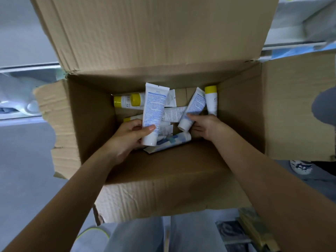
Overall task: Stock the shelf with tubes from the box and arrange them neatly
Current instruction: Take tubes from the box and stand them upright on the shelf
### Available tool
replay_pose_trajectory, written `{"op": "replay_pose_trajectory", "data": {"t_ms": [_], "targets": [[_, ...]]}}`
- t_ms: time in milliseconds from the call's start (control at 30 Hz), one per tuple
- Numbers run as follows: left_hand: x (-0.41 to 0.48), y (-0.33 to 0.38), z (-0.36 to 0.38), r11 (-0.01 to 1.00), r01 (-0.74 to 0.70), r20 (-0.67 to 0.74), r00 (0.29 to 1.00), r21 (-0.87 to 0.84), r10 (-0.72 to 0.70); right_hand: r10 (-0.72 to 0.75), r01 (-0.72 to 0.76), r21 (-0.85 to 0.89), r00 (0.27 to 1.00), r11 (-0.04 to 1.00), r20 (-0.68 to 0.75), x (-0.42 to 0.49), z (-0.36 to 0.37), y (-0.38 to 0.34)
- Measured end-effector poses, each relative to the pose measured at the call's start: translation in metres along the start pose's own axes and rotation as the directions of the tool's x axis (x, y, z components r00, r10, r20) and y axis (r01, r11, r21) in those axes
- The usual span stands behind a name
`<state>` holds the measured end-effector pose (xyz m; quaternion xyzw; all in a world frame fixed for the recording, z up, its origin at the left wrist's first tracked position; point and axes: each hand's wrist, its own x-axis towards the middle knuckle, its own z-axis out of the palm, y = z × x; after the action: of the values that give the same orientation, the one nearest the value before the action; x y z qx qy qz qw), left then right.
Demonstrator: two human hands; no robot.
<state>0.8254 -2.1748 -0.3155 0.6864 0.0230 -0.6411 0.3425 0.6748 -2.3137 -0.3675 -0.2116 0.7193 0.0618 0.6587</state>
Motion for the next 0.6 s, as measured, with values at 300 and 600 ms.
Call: {"op": "replay_pose_trajectory", "data": {"t_ms": [300,600], "targets": [[0.0,-0.003,-0.003,0.998,-0.007,-0.015,1.0,-0.059,0.006,-0.003,0.003,-0.012,1.0,1.0,0.0,0.005,0.014,0.001],[-0.035,0.009,0.007,0.989,-0.038,0.009,0.999,-0.143,0.039,0.097,-0.1,-0.004,0.96,0.995,0.262,-0.074,-0.007,0.0]]}}
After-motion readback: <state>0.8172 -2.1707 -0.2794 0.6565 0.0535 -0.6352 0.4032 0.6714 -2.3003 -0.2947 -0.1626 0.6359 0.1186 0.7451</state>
